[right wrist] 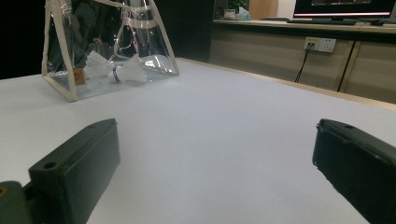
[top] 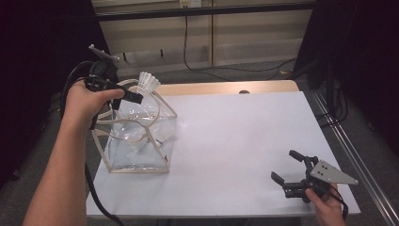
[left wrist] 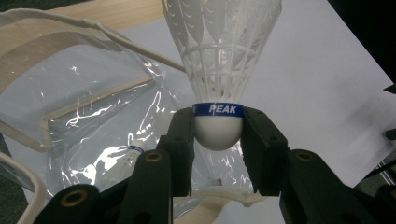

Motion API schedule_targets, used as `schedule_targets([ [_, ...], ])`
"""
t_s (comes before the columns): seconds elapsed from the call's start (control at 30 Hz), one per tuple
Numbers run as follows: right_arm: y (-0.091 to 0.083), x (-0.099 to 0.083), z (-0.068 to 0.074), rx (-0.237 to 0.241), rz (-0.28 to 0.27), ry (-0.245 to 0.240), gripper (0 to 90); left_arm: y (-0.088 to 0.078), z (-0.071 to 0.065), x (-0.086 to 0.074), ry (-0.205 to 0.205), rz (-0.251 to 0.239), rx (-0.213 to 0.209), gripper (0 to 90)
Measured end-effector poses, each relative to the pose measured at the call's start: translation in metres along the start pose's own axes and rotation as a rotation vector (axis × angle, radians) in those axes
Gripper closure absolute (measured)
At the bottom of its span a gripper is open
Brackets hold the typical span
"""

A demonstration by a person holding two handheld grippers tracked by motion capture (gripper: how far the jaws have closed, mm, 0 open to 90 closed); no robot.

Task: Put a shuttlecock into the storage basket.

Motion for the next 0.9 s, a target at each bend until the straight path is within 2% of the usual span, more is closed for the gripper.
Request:
schedule_targets([
  [0.5,0.0,0.0,0.0,-0.001,0.0,0.0,0.7,-0.004,0.012,-0.006,-0.031,-0.023,0.035,65.6],
  [0.9,0.0,0.0,0.0,-0.001,0.001,0.0,0.7,-0.004,0.019,-0.011,-0.038,-0.017,0.064,65.6],
])
Point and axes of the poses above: each handheld gripper's, and its own axes: y roughly forward along the jaws, x roughly out of its top, z roughly to its left, the point moved 3 cm from there along y, roughly forward along the jaws, and after that the axes turned 4 degrees about y, right-handed, at the moved point
